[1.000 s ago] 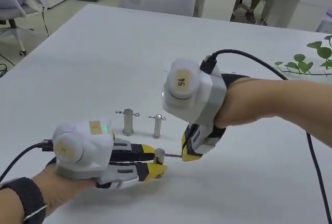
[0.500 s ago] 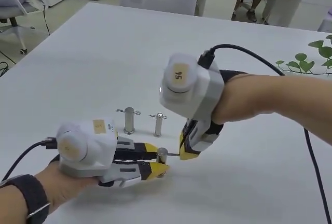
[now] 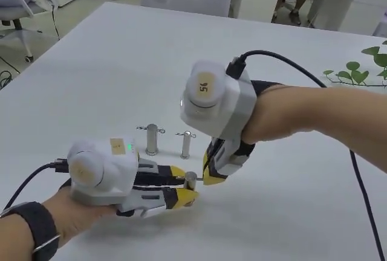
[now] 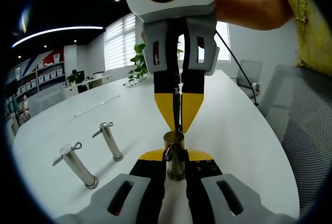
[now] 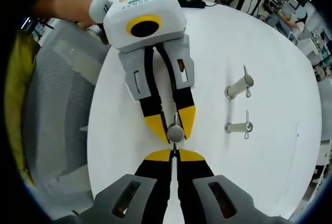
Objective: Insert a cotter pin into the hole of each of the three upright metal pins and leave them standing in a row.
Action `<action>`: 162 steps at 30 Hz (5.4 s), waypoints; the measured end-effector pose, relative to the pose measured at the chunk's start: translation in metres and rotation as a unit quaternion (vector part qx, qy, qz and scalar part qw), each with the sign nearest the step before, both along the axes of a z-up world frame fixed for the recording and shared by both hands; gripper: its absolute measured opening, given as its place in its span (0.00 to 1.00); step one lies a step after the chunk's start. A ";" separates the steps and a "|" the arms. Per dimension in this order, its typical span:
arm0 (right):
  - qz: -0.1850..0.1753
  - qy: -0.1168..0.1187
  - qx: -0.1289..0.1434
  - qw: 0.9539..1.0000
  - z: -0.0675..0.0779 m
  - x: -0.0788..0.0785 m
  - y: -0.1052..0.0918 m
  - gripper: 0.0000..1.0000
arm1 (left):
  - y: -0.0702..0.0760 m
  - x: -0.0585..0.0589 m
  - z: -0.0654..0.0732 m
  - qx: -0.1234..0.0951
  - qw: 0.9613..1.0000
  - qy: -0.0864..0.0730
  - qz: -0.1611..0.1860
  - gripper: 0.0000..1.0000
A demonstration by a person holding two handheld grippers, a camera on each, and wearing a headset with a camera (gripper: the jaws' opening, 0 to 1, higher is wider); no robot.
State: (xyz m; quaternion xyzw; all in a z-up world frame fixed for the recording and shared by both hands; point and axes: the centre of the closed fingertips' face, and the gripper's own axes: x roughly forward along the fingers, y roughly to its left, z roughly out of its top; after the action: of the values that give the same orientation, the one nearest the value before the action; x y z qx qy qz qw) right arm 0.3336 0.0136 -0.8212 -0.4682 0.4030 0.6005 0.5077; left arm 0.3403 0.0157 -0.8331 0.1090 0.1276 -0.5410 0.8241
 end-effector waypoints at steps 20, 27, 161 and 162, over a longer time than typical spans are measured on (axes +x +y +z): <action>0.004 -0.001 0.010 1.000 0.000 0.001 0.004 0.04 | -0.001 0.003 0.000 -0.002 1.000 0.002 0.001 0.12; 0.007 0.002 0.019 1.000 0.001 0.000 0.008 0.05 | -0.001 0.004 -0.001 -0.004 1.000 0.003 0.001 0.12; -0.047 0.008 0.166 0.985 -0.010 0.004 0.024 0.12 | 0.091 -0.040 0.046 -0.076 0.974 0.074 0.200 0.88; -0.047 0.006 0.165 0.985 -0.010 0.005 0.023 0.12 | 0.091 -0.040 0.046 -0.076 0.974 0.074 0.199 0.88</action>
State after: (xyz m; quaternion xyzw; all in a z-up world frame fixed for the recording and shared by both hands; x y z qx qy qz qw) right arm 0.3381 0.0364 -0.8315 -0.3550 0.3233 0.6368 0.6033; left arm 0.3004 0.1063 -0.7872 -0.0221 0.1660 -0.3804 0.9095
